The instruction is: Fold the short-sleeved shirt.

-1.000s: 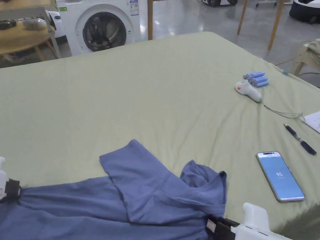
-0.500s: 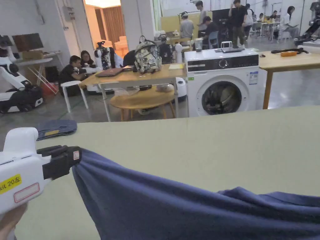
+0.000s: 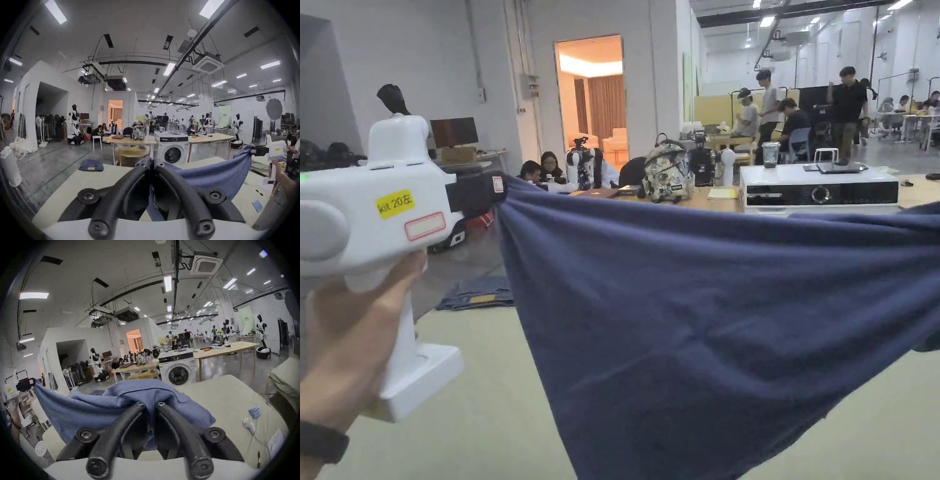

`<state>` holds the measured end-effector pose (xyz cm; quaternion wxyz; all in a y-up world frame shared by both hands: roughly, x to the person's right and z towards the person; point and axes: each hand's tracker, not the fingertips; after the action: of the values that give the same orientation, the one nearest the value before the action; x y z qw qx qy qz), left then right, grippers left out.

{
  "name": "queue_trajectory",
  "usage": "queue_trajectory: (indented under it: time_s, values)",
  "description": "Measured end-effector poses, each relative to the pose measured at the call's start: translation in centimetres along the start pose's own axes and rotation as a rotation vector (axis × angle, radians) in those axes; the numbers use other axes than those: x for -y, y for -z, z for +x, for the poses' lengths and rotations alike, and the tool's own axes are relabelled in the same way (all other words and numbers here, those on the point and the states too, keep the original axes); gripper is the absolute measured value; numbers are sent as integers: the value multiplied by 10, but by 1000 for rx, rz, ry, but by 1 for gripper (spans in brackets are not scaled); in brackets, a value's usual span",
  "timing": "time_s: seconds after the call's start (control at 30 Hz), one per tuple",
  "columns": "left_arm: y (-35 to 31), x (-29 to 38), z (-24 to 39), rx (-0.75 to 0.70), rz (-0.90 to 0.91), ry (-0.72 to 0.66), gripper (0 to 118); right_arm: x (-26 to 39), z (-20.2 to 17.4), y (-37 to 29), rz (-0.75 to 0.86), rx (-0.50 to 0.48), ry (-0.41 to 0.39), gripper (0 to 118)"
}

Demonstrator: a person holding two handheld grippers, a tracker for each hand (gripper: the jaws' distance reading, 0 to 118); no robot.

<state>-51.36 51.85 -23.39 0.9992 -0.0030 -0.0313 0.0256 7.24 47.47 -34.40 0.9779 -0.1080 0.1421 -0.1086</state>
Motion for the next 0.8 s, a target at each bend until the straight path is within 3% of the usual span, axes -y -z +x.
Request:
queue_trajectory:
  time_s: [0.17, 0.23, 0.3, 0.37, 0.4, 0.5, 0.53, 0.63, 0.8]
  values:
    - [43, -20, 6, -49, -34, 63, 0, -33, -7, 44, -29, 81, -69, 5]
    - [54, -18, 9, -51, -45, 54, 0, -23, -4, 29, -38, 104, -91, 5]
    - [64, -16, 15, -54, -47, 85, 0, -17, -3, 21, -16, 65, -53, 5]
    - [76, -14, 14, -58, -80, 72, 0, -16, -2, 21, -23, 89, -45, 5]
    - [81, -11, 13, -53, -86, 59, 0, -32, -6, 60, -35, 166, -27, 5]
    - [93, 6, 13, -74, -121, 75, 0, -31, -4, 79, -49, 183, -36, 5]
    - [97, 18, 12, -75, -139, 76, 0, -19, 1, 87, -67, 111, -41, 5]
    - [99, 68, 16, -66, -228, 55, 0, 19, 13, 104, -148, 137, -56, 5]
    - [66, 193, 12, -13, -340, -122, 0, 144, 43, 80, -264, 160, 55, 5]
